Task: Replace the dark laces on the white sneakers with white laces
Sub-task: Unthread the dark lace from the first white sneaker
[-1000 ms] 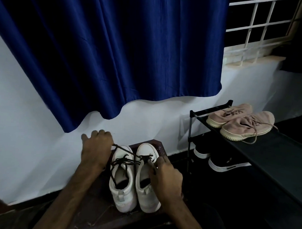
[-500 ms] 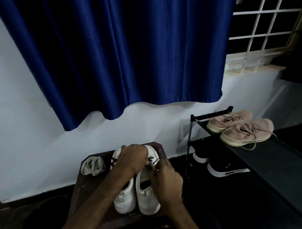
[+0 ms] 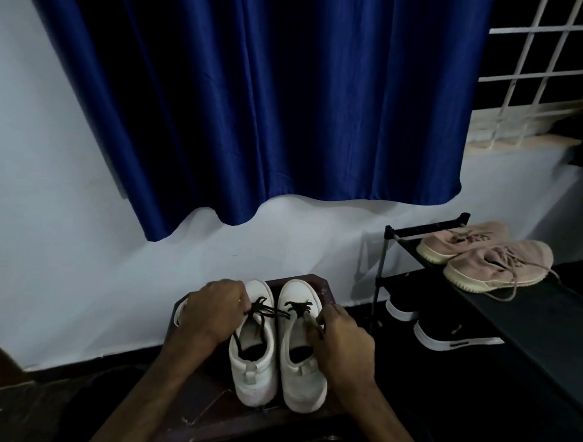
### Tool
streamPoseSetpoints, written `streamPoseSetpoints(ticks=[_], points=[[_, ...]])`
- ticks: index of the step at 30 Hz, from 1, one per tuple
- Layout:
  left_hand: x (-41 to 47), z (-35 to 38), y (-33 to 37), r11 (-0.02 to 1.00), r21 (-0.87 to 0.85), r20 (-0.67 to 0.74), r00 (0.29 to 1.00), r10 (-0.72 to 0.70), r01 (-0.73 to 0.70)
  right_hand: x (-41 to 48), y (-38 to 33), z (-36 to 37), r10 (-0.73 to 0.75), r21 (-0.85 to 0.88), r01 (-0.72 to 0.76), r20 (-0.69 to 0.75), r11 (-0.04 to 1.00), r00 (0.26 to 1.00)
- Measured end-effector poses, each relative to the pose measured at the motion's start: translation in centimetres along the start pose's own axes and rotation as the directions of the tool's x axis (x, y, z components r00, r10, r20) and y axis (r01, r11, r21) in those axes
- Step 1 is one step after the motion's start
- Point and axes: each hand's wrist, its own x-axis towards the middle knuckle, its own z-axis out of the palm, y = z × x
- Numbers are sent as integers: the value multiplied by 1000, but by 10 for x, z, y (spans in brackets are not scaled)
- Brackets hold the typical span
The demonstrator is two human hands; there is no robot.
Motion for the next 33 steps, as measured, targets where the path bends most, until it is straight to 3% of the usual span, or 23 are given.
streamPoseSetpoints(ticks=[3,5,7,10,14,16,18,22,23,25,27,28,29,30,32,33], points=[[3,13,7,976,-110,-98,979,179,-190,11,2,0,-107,57,111,-79,992,991],[4,21,15,908,-295,52,944,326,-297,21,4,2,-215,123,223,-73,967,974],[6,32,20,872,-388,216,891,401,-298,32,6,4,-309,85,305,27,948,951],[7,49,15,875,-380,181,904,388,-299,42,6,9,-330,-19,337,147,941,932],[3,60,15,888,-337,48,937,347,-312,49,10,10,-349,-66,364,176,929,921],[3,62,18,889,-354,18,948,318,-292,58,15,7,-355,52,353,235,934,905],[4,64,18,889,-372,23,955,297,-268,69,17,-1,-360,267,277,345,923,867],[5,70,19,891,-374,7,959,282,-259,79,12,-19,-318,492,0,562,870,764],[5,71,18,891,-374,1,961,278,-257,79,13,-20,-301,580,-127,583,804,754],[5,72,18,893,-368,-11,961,275,-260,80,20,-21,-255,729,-433,624,531,738],[5,73,18,892,-367,-24,961,275,-264,81,24,-20,-121,699,-654,704,288,700],[4,74,18,890,-370,-30,961,276,-267,81,23,-19,-39,672,-693,725,260,688],[4,74,18,888,-371,-35,960,278,-270,81,22,-17,25,666,-679,708,308,706],[4,75,18,888,-371,-35,960,279,-272,82,19,-17,59,667,-611,653,425,755],[4,76,18,890,-369,-29,960,279,-269,87,12,-22,-37,649,-304,456,697,889],[4,76,18,890,-370,-31,961,275,-267,91,9,-27,-134,602,-142,390,786,911]])
